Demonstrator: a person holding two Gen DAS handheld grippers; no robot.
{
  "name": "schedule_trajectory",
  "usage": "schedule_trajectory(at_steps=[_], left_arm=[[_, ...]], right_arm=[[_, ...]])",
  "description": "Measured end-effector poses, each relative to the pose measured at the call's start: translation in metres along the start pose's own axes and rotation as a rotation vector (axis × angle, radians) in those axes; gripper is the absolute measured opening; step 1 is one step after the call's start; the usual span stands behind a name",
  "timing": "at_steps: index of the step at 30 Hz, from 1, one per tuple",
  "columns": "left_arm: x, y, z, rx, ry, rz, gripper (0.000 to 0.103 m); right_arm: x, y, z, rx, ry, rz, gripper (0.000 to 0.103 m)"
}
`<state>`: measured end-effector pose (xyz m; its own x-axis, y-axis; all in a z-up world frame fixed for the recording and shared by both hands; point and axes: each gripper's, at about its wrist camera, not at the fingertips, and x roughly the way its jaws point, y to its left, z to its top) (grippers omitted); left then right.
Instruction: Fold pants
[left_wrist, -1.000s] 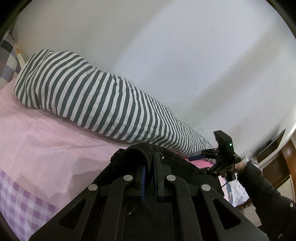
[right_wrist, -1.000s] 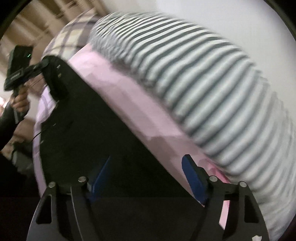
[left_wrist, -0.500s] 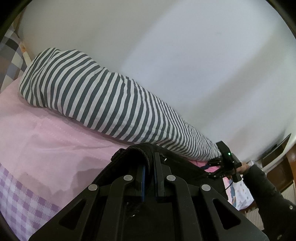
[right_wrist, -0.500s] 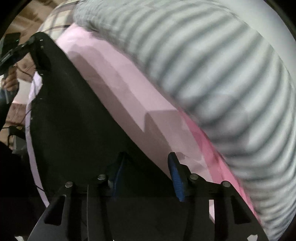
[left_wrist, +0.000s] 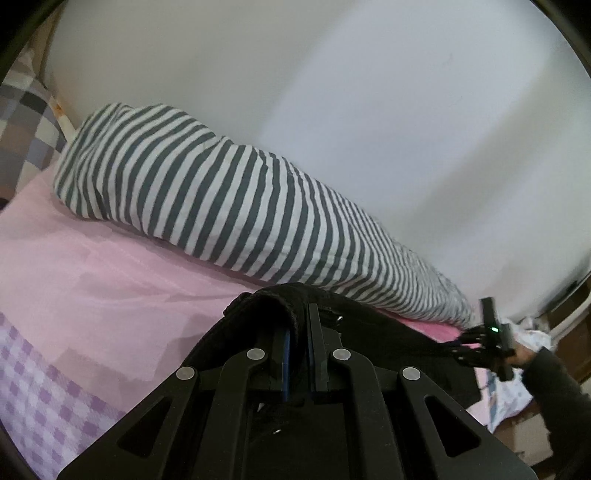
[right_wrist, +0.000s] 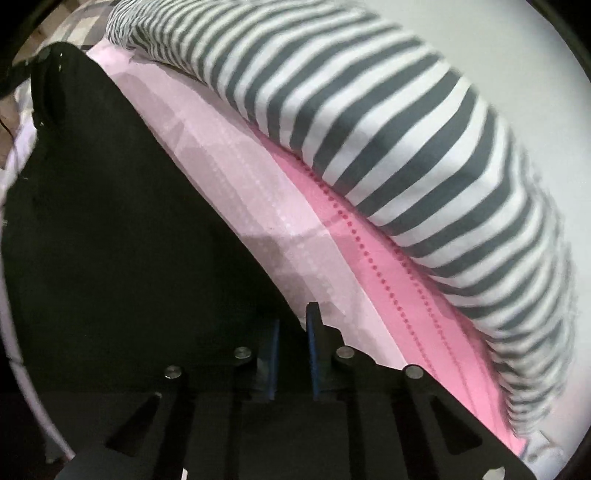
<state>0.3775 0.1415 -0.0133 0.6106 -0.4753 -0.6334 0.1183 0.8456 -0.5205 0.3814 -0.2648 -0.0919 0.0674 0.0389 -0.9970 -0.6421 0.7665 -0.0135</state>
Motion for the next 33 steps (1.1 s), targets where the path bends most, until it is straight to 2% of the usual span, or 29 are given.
schedule_trajectory(at_steps=[7, 12, 14, 17, 25, 33], left_arm=[[-0.029, -0.007, -0.011, 0.034, -0.021, 0.010, 0.007], [-0.067, -0.009, -0.034, 0.057, -0.028, -0.023, 0.007], [-0.078, -0.009, -0.046, 0.066, -0.017, -0.027, 0.007], [-0.097, -0.005, -0.071, 0.064, 0.012, -0.034, 0.008], [-0.124, 0.007, -0.139, 0.055, 0.112, 0.009, 0.010], [-0.128, 0.014, -0.194, 0.089, 0.205, 0.087, 0.011]], right_arm=[[-0.065, 0.061, -0.039, 0.097, -0.155, -0.213, 0.008], [-0.107, 0.078, -0.088, 0.197, -0.217, -0.273, 0.007], [-0.115, 0.106, -0.109, 0.237, -0.239, -0.291, 0.007], [-0.119, 0.108, -0.131, 0.304, -0.258, -0.274, 0.007], [-0.100, 0.160, -0.194, 0.453, -0.266, -0.213, 0.007], [-0.074, 0.185, -0.220, 0.547, -0.249, -0.173, 0.006]])
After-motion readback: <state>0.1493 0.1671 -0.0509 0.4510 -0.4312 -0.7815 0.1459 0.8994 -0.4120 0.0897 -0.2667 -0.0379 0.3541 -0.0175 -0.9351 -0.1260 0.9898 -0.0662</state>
